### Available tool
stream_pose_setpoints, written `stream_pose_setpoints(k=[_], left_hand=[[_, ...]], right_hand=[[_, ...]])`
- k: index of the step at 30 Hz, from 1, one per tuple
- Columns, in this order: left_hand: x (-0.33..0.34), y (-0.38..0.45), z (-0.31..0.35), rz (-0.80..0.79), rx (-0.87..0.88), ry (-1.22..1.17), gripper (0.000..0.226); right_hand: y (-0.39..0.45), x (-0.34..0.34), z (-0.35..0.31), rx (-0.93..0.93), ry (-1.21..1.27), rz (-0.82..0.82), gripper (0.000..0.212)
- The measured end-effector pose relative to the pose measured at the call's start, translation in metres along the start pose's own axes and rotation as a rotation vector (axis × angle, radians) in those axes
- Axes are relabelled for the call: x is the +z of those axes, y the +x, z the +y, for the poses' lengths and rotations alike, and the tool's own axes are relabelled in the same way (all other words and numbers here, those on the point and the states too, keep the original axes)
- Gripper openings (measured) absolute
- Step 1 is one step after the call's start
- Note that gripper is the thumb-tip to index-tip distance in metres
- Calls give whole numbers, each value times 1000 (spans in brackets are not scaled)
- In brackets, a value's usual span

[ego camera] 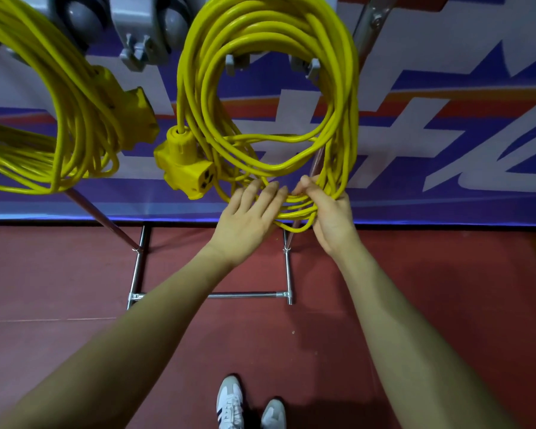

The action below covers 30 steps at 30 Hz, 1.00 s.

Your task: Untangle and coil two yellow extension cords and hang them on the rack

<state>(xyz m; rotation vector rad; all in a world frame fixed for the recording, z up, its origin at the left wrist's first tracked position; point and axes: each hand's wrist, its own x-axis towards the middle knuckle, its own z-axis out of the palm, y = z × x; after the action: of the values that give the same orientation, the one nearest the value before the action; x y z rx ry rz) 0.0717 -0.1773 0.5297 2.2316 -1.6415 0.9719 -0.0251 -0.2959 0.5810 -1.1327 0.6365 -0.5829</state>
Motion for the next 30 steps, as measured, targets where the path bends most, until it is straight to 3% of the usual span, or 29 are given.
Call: stream_pose_setpoints(k=[3,7,10,19,22,25,27,30], left_hand=[[0,7,-8,73,112,5,27],[0,15,-16,76,204,-73,13],[1,14,-22,81,214,-88,17],[-7,4,-21,-113,167,10,31],[-18,4,-18,-209,128,-4,51],[-36,3,-14,-311,81,-25,77],[-49,6,-11,-316,35,-43,78],[-71,9,-6,-281,-21,-74,64]], right_hand=[[-1,2,1,20,-20,42,25],[-4,4,3,6,13,42,27],[-2,1,1,-30,-7,53,25],[-8,1,-11,-26,-137,40,12],[-12,0,-13,-26,-147,47,9],[-16,2,-20,-28,-150,70,16],[-15,3,-23,-16,-183,106,27],[-17,6,-28,40,-260,159,74]])
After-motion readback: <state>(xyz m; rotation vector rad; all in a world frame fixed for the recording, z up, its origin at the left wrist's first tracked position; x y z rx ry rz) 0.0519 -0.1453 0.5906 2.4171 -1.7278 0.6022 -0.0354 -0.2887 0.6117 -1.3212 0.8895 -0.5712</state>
